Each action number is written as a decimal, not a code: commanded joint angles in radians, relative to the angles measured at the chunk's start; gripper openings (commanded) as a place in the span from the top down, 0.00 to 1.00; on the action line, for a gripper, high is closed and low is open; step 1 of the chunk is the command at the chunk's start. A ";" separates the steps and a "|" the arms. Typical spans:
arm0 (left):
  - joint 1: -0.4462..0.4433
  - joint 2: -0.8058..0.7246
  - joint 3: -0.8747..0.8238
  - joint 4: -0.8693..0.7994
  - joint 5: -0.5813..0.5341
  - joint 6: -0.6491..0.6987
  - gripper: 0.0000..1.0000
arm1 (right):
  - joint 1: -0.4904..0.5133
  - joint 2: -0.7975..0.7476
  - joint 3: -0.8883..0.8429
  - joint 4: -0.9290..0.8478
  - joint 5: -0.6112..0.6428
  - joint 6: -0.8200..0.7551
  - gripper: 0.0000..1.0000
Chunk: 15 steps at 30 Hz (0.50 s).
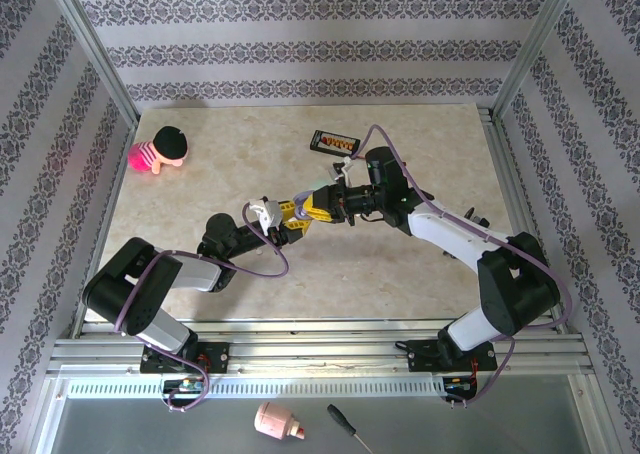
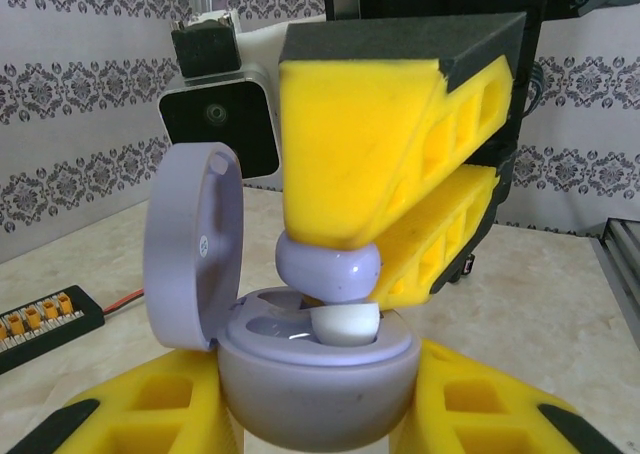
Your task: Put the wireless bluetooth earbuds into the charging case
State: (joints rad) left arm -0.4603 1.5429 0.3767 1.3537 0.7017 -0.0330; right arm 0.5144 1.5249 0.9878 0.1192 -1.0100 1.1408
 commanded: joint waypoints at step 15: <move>-0.013 -0.019 0.037 0.073 0.017 -0.001 0.69 | 0.045 0.001 0.113 -0.306 0.076 -0.203 0.64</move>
State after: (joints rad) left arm -0.4633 1.5429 0.3786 1.3476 0.7082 -0.0330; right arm 0.5415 1.5253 1.0855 -0.0917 -0.9627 0.9874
